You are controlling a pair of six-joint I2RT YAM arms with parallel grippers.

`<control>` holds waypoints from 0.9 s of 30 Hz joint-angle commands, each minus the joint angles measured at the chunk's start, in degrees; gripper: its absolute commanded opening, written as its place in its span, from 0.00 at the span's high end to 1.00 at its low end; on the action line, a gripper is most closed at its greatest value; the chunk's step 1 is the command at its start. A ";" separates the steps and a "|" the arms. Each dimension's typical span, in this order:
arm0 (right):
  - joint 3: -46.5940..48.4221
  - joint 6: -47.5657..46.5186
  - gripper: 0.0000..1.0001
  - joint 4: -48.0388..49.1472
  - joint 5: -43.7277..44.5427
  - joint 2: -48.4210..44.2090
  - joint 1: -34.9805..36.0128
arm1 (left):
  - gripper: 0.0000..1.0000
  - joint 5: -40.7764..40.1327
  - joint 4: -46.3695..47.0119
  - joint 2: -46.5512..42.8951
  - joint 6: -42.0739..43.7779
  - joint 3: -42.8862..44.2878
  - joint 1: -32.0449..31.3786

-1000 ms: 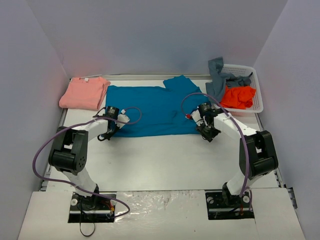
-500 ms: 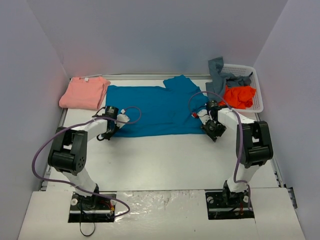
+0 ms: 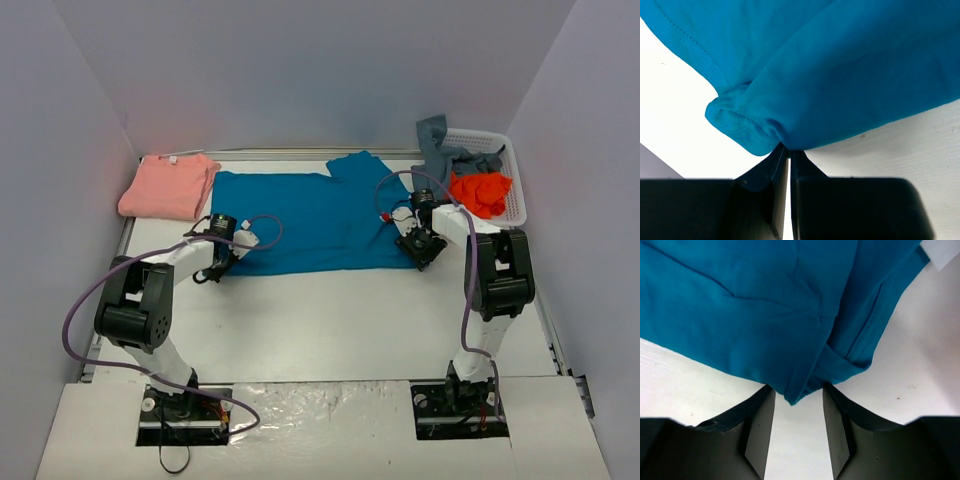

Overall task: Fold and stack the t-shirts
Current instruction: Fold the flattened tshirt in 1/3 of the way

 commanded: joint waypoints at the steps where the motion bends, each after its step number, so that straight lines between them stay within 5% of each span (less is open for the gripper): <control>1: 1.99 -1.05 0.61 -1.74 -2.02 1.42 -0.52 | 0.98 2.43 -4.37 -0.80 -1.46 -1.37 -0.03; 7: 1.81 -1.76 0.67 -1.74 -2.20 3.62 -0.87 | 0.98 2.79 -4.37 -0.18 -1.63 -1.02 -0.03; 9: 1.46 -2.37 0.82 -1.83 -2.98 4.23 -1.31 | 0.98 2.70 -4.19 -0.01 -1.72 -0.93 -0.03; 10: 0.85 -2.55 0.98 -1.83 -3.08 4.32 -1.57 | 0.98 2.79 -4.19 0.08 -1.55 -0.93 -0.03; 11: 0.50 -2.90 1.00 -1.74 -3.17 4.41 -1.75 | 0.97 2.79 -4.19 0.17 -1.46 -0.84 -0.03; 18: -3.46 -3.34 1.00 -2.35 -2.73 0.38 -2.71 | 0.98 3.48 -6.65 -1.41 -0.58 0.30 0.05; 27: -9.17 -4.83 1.00 -8.49 -1.94 -11.93 -2.63 | 0.98 3.67 -13.06 -14.92 1.00 -1.02 0.23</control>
